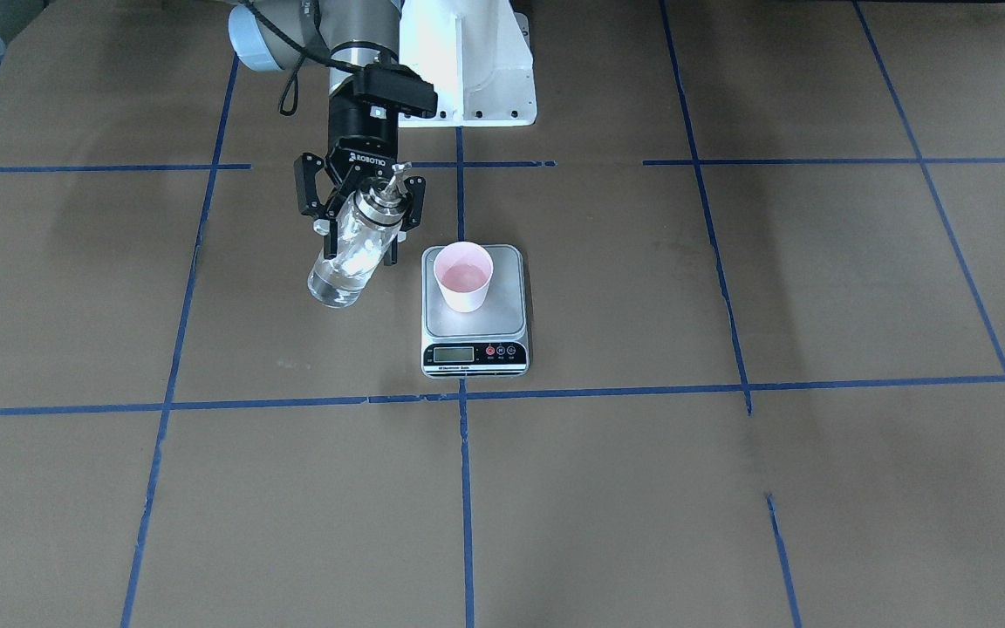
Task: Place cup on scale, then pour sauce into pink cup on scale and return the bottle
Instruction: 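Carry the bottle back to its original spot with the right gripper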
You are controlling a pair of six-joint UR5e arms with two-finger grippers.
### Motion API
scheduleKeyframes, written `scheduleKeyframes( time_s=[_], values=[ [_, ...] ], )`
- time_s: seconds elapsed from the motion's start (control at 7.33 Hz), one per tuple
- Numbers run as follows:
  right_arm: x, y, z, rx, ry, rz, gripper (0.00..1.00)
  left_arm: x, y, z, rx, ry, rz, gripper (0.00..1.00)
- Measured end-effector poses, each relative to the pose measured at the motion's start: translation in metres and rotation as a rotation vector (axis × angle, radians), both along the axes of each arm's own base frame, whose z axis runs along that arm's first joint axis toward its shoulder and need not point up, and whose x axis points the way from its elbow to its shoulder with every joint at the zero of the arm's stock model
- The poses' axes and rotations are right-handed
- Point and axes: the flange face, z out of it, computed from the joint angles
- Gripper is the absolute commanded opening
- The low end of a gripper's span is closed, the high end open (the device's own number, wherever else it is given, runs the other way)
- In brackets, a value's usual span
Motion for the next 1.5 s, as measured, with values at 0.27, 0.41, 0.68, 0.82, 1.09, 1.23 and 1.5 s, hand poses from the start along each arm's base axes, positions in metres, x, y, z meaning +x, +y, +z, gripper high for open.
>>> scheduleKeyframes(
  time_s=[0.27, 0.41, 0.68, 0.82, 1.09, 1.23, 1.5],
  values=[
    [0.044, -0.023, 0.009, -0.125, -0.235, -0.004, 0.0, 0.001, 0.001, 0.0, -0.007, 0.013, 0.0, 1.0],
    [0.062, -0.036, 0.026, -0.163, -0.26, 0.016, 0.0, 0.0, 0.001, 0.0, -0.007, 0.014, -0.001, 1.0],
    [0.097, -0.062, 0.073, -0.282, -0.333, 0.074, 0.0, 0.0, 0.001, -0.001, -0.006, 0.015, -0.001, 1.0],
    [0.114, -0.07, 0.101, -0.358, -0.362, 0.09, 0.0, 0.0, 0.001, -0.001, -0.006, 0.015, -0.002, 1.0],
    [0.132, -0.072, 0.149, -0.443, -0.388, 0.145, 0.0, 0.0, 0.002, 0.0, -0.008, 0.014, -0.004, 1.0],
    [0.138, -0.068, 0.17, -0.462, -0.406, 0.175, 0.0, 0.0, 0.001, 0.0, -0.009, 0.013, -0.005, 1.0],
    [0.145, -0.055, 0.201, -0.446, -0.426, 0.215, 0.0, 0.001, 0.0, -0.002, -0.009, 0.013, -0.007, 1.0]
  ],
)
